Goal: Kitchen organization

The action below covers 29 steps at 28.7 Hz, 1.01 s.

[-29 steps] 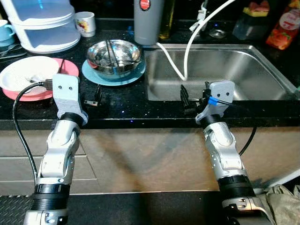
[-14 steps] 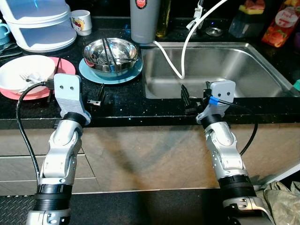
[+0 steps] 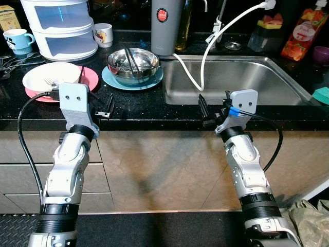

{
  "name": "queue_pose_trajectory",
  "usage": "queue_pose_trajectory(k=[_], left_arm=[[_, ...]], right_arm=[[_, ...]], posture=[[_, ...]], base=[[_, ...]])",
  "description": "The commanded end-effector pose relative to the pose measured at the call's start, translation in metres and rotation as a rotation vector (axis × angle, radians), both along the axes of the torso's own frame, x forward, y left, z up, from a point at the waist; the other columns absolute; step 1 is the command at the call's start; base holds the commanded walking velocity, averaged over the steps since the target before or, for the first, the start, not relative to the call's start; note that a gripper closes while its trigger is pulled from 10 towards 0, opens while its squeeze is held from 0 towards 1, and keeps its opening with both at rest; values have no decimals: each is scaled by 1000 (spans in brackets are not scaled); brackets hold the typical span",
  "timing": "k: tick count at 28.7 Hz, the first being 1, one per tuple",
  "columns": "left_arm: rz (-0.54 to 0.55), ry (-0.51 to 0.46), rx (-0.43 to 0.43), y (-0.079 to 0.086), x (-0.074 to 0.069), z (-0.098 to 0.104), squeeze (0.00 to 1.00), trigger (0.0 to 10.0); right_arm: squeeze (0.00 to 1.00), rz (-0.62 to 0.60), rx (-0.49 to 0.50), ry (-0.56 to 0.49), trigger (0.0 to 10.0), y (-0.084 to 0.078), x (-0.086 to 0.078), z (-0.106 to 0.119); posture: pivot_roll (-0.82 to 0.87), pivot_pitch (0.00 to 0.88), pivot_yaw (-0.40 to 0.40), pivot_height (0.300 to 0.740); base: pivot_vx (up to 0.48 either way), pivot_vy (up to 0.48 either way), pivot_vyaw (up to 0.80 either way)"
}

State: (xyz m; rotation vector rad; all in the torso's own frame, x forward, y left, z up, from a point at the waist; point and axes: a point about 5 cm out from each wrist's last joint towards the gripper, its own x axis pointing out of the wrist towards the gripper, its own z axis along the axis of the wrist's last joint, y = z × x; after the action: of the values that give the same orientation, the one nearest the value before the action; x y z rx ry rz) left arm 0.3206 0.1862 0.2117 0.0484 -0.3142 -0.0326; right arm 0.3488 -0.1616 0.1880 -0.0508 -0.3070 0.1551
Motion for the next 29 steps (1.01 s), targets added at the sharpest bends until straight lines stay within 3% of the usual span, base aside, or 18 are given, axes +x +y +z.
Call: queue_pose_trajectory(k=[1,6,11,12,20,29], left_arm=[[9,29,17,1,-1,-6,0,10000],[-5,42,15,-2,-2,-9,0,10000],[-67,53,11,-7,-13,-16,0,10000],[-152,38,8,-10,-24,-16,0,10000],[-299,20,52,-19,-39,-15,0,10000],[-148,39,32,0,-33,-18,0,10000]], right_arm=[[0,4,6,42,10000,-1,0,-7],[0,17,-2,74,10000,2,-1,-14],[0,26,-15,91,10000,0,-8,-21],[0,32,-2,102,10000,-3,-17,-24],[0,58,4,119,10000,-7,-31,-34],[0,46,15,94,10000,-11,-35,-29]], posture=[[12,73,-49,740],[12,76,-46,740],[13,79,-45,740],[15,84,-48,740],[21,91,-49,740],[17,93,-44,740]], base=[[0,0,0],[0,0,0],[0,0,0],[0,0,0],[0,0,0],[0,0,0]])
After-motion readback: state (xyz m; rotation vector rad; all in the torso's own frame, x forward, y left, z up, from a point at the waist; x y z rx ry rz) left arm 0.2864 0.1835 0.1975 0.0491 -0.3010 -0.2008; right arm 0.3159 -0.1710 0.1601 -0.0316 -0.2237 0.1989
